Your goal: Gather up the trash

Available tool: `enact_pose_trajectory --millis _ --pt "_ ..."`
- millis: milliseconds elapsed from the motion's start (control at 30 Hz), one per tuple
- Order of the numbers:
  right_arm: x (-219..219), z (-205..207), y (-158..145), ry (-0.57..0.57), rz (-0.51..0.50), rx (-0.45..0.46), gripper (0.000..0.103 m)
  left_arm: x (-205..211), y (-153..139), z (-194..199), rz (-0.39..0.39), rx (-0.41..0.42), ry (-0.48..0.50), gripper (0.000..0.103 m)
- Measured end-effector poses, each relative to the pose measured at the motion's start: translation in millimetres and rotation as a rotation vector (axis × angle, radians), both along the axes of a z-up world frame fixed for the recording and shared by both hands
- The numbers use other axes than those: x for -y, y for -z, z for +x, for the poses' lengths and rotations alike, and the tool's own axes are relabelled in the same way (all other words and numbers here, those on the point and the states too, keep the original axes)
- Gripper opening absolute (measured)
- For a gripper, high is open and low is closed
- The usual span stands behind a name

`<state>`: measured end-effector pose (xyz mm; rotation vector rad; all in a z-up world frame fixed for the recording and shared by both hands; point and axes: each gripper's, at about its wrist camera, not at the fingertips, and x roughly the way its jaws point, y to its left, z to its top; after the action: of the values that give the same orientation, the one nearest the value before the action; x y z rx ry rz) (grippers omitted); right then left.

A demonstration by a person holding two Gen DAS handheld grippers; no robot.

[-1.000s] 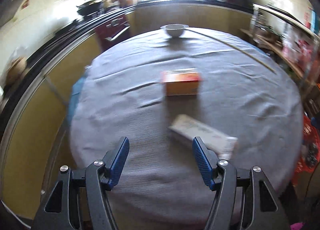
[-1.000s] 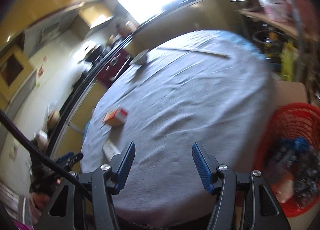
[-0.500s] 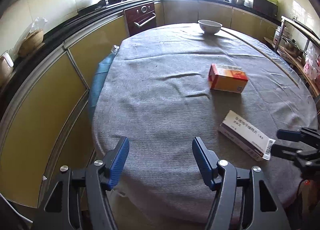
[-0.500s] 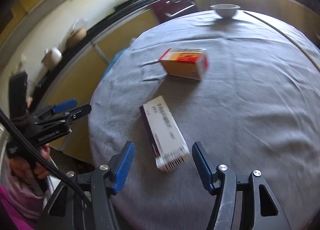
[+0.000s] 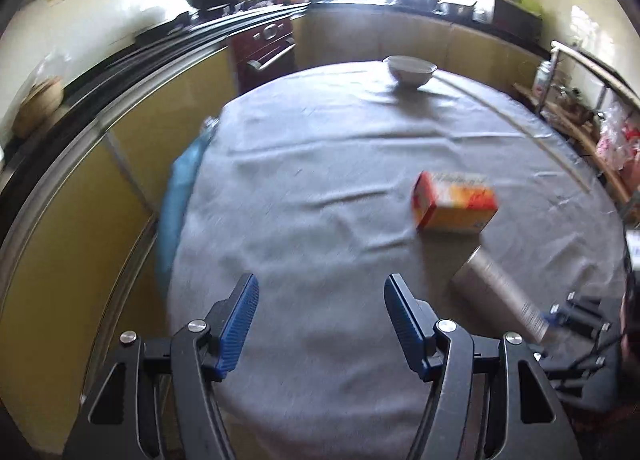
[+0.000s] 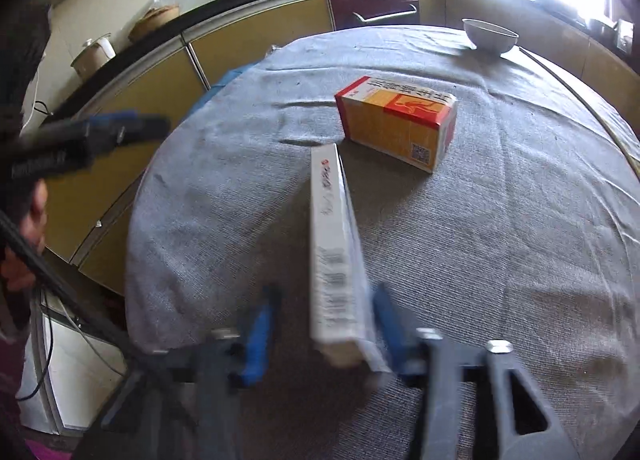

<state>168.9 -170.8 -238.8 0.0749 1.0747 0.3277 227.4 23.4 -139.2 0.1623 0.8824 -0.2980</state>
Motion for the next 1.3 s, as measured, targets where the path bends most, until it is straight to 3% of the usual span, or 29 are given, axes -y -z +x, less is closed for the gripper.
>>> enact_pose_trajectory --millis 267,500,700,1000,1167,1300 --pt "46 -26 -9 0.1 0.082 -0.003 0.037 66 -3 39 0.014 0.07 0.314 0.066" --pt "97 -46 -12 0.233 0.216 -0.05 0.037 112 8 64 0.114 0.071 0.579 0.066" --pt "122 -58 -17 0.305 0.305 -0.037 0.055 124 25 76 0.143 0.035 0.728 0.066" --pt "129 -46 -14 0.332 0.298 -0.063 0.055 134 30 78 0.14 -0.002 0.985 0.067" --pt "108 -32 -20 0.24 0.222 -0.054 0.06 140 39 77 0.152 -0.02 1.09 0.067" --pt "93 -18 -19 0.162 0.155 -0.049 0.064 141 46 81 0.135 -0.036 1.1 0.066"
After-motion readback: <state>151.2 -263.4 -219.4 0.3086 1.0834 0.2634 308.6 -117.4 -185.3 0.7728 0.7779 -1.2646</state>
